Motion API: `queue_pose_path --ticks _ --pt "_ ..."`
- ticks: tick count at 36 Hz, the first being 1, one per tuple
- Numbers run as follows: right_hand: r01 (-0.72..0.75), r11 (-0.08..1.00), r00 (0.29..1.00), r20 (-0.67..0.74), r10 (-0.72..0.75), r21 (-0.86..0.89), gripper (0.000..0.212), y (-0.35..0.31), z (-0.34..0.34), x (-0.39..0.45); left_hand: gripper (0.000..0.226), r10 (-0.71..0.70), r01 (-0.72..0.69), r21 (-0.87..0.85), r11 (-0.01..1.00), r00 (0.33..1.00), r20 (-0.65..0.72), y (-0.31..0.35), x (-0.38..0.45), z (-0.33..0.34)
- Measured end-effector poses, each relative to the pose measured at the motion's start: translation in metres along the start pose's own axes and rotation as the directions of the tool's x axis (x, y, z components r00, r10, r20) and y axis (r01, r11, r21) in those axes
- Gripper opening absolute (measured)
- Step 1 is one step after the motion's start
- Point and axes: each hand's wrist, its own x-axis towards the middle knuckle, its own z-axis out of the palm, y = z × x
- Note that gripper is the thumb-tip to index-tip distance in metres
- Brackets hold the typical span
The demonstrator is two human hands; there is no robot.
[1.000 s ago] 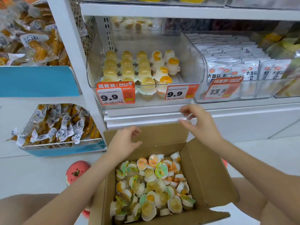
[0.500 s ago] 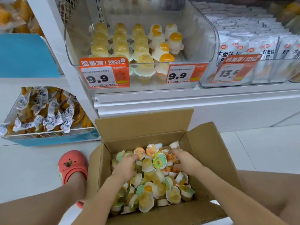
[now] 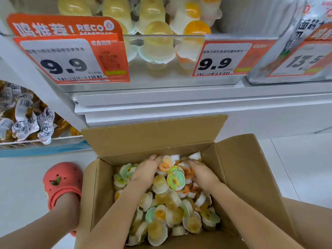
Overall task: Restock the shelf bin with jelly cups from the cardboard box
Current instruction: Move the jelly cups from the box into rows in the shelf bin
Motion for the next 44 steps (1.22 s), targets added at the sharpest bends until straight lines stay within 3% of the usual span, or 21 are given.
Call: queue_pose_path --ticks 5,9,13,17,23,28,32,38,44 --pt "-0.02 0.998 0.995 0.096 0.015 0.052 0.052 0.003 -0.004 0.017 0.068 0.025 -0.038 0.19 0.981 0.997 0.071 0.012 0.022 0.011" --pt "-0.053 0.983 0.985 0.173 0.022 0.177 0.058 0.008 -0.009 0.031 0.058 0.0 -0.016 0.237 0.971 0.998 0.069 0.016 0.031 0.017" --pt "-0.065 0.996 0.984 0.171 0.054 0.059 0.059 0.002 -0.004 0.046 0.061 0.007 -0.026 0.238 0.971 0.997 0.081 0.016 0.035 0.021" --pt "-0.128 0.991 0.988 0.078 0.131 -0.043 0.046 -0.007 0.009 0.049 0.061 0.01 -0.025 0.214 0.977 0.998 0.067 0.016 0.035 0.026" --pt "-0.157 0.966 0.986 -0.021 0.165 0.203 0.045 0.002 0.008 0.036 0.06 0.038 -0.04 0.196 0.98 0.999 0.01 0.02 0.034 0.031" --pt "-0.21 0.826 0.952 -0.084 0.295 0.524 0.048 0.011 0.009 0.021 0.061 0.072 -0.068 0.079 0.994 0.997 -0.042 0.017 0.031 0.033" --pt "-0.271 0.62 0.928 0.029 0.371 0.737 0.043 0.007 0.004 0.011 0.057 0.035 -0.032 0.053 0.998 0.997 -0.066 0.015 0.021 0.029" --pt "-0.299 0.543 0.928 0.105 0.358 0.784 0.049 0.006 -0.002 -0.004 0.054 -0.037 0.034 -0.166 0.986 0.999 -0.018 0.026 0.023 0.027" --pt "-0.323 0.464 0.924 0.17 0.342 0.825 0.046 0.004 -0.001 -0.008 0.033 -0.091 0.082 -0.297 0.951 0.996 -0.019 0.023 0.029 0.039"
